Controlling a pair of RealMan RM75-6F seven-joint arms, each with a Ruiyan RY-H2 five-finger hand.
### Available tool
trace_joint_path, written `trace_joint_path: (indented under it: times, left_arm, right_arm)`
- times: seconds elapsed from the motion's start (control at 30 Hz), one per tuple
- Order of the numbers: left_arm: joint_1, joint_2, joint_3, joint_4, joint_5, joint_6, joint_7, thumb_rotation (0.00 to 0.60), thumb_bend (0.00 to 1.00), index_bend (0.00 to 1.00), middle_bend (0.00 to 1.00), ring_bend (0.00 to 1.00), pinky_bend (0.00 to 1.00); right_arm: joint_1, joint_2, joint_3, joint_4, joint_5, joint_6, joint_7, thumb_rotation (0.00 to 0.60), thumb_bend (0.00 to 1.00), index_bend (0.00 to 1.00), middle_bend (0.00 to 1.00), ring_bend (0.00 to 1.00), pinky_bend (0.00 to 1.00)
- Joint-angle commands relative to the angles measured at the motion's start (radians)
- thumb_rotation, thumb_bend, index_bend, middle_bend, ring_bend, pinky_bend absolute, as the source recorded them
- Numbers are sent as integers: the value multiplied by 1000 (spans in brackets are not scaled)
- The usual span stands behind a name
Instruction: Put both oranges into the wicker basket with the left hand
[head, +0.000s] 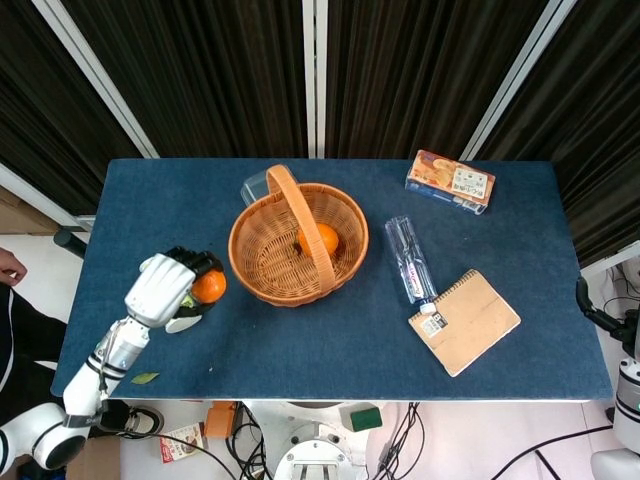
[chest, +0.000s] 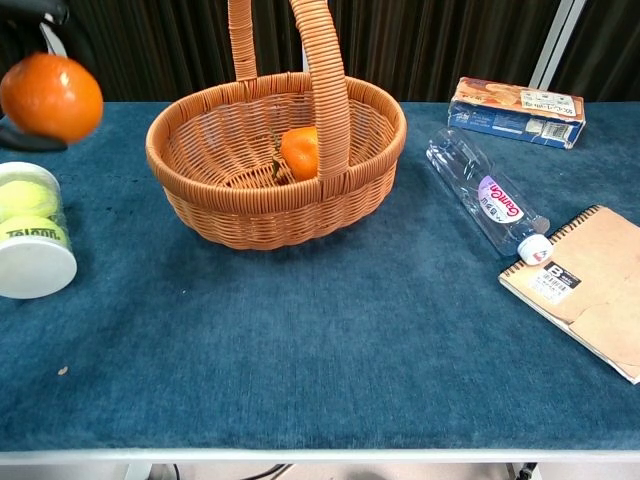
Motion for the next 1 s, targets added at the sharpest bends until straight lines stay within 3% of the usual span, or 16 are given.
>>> trace_joint_path:
  times: [0.03, 0.23, 0.37, 0.7, 1.0]
  left_arm:
    - [-98, 23, -105, -5, -144, -137, -57, 600, 210, 545, 574, 547, 478]
    - [-230, -72, -177, 76, -312, -308, -70, 600, 209, 547, 581, 547, 477]
    - [-302, -144, -194, 153, -397, -388, -52, 600, 209, 548, 582, 547, 477]
    - [-406, -332, -199, 337, -459, -452, -66, 600, 209, 551, 586, 547, 477]
    - [-439, -443, -147, 503, -431, -452, -42, 600, 209, 547, 581, 544, 477]
  right_arm:
    - [1, 6, -1, -15, -9, 3, -17, 600, 377, 0, 0, 0, 0]
    - [2, 7, -10, -26, -10, -13, -36, 600, 376, 0, 0, 0, 0]
    - [0, 10, -12, -27, -9, -15, -38, 600, 377, 0, 0, 0, 0]
    - [9, 28, -6, -31, -3, -34, -46, 600, 377, 0, 0, 0, 0]
    - [7, 14, -10, -9, 13, -47, -21, 600, 377, 0, 0, 0, 0]
